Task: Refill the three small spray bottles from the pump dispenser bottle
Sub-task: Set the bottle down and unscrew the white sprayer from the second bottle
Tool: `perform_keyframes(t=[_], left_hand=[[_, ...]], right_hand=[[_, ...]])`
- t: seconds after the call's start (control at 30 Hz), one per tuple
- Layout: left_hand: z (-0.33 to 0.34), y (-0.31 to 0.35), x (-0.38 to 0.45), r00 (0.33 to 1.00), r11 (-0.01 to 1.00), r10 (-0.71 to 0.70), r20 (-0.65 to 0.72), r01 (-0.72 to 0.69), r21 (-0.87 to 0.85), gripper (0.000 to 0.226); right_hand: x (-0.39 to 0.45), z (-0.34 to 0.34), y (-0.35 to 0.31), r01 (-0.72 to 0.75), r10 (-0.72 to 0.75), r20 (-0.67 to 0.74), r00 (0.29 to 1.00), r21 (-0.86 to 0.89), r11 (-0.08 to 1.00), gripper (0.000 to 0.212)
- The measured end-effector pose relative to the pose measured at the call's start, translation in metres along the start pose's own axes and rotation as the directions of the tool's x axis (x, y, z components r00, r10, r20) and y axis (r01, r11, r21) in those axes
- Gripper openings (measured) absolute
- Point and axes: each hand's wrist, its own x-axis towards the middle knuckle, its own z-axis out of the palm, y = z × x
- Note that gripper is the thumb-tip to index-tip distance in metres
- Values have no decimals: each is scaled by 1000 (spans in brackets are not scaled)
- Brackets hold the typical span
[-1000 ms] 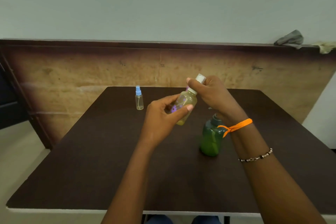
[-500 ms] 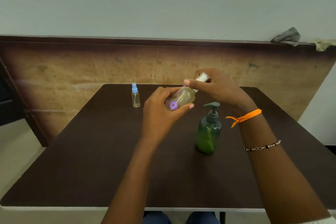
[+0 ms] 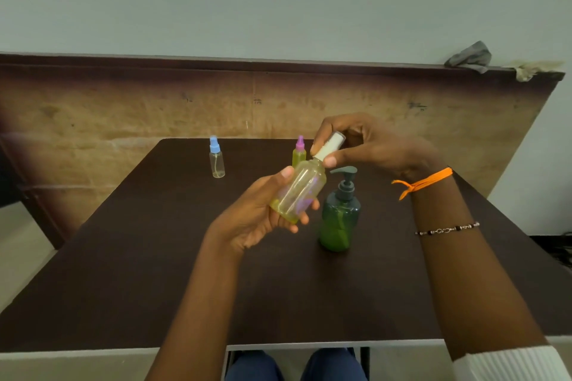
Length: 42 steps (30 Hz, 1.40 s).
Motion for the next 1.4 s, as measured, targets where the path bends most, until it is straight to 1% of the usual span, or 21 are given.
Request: perform_keyframes(t=[0.07, 0.1, 0.13, 0.2, 0.27, 0.33, 0.4, 0.47, 0.63, 0.73, 0.83, 0.9, 0.97, 1.0, 1.07, 1.13, 1.17, 1.23, 1.3, 1.33, 1.4], left_hand=[[3, -1, 2, 998, 999, 23, -56, -21, 38, 57], [5, -3, 4, 990, 992, 61, -126, -47, 113, 51], [8, -3, 7, 970, 974, 119, -213, -73, 214, 44], [13, -5, 13, 891, 901, 277, -360, -111, 419, 35], [14, -6, 15, 820, 827, 404, -406, -138, 546, 35], [13, -4, 15, 812, 798, 440, -383, -157, 582, 33], [14, 1, 13, 858, 814, 402, -321, -174, 554, 24], [15, 5, 9, 911, 876, 313, -268, -168, 452, 17], [10, 8, 1, 994, 985, 61, -95, -45, 166, 43], [2, 5, -3, 996, 996, -59, 61, 62, -59, 57], [-7, -1, -4, 994, 986, -41, 105, 57, -155, 64], [-8, -3, -2, 999, 994, -4, 44, 9, -108, 68], [-6, -7, 0, 1000, 997, 10, -20, -11, -71, 63], [-5, -9, 1, 999, 998, 14, -52, -17, -60, 56], [-2, -14, 2, 991, 999, 26, -132, -28, -15, 41], [1, -20, 5, 976, 998, 55, -212, -46, 47, 37], [1, -22, 6, 967, 995, 73, -244, -55, 82, 38], [3, -29, 9, 947, 984, 107, -303, -58, 166, 38], [6, -37, 12, 927, 973, 130, -351, -52, 224, 36], [7, -40, 14, 918, 971, 140, -370, -55, 231, 35], [12, -47, 16, 907, 971, 159, -391, -73, 226, 34]], right_hand=[[-2, -4, 1, -10, 10, 12, 1000, -7, 1000, 22], [-2, -5, 1, -26, 26, -4, 1000, -23, 999, 25], [-2, -6, 2, -55, 53, -40, 998, -58, 997, 28], [2, -3, -1, -167, 143, -138, 980, -180, 969, 33], [7, -1, -5, -262, 195, -224, 955, -328, 908, 40], [9, -1, -9, -233, 145, -252, 957, -363, 902, 37], [8, -3, -14, -172, 102, -221, 970, -322, 931, 26], [4, -5, -17, -138, 97, -164, 982, -262, 955, 19], [-3, -6, -12, -89, 84, -63, 994, -88, 992, 10], [-9, -14, -11, -47, 50, -44, 998, 75, 996, 24], [-16, -27, -11, -21, 40, -150, 988, 129, 991, 37], [-21, -31, -5, -53, 74, -229, 971, 95, 994, 40], [-27, -30, 5, -68, 99, -318, 943, 106, 992, 59], [-31, -28, 11, -57, 109, -377, 920, 145, 988, 58], [-41, -23, 24, -3, 127, -513, 849, 235, 972, 40], [-51, -16, 39, 76, 157, -653, 741, 313, 947, 30], [-55, -13, 47, 76, 182, -716, 675, 312, 947, 23], [-62, -2, 65, -56, 261, -822, 506, 271, 961, 15], [-70, 13, 86, -283, 312, -894, 320, 224, 933, 16], [-73, 22, 94, -400, 312, -916, 255, 194, 896, 15], [-79, 43, 107, -593, 307, -933, 185, 144, 793, 14]])
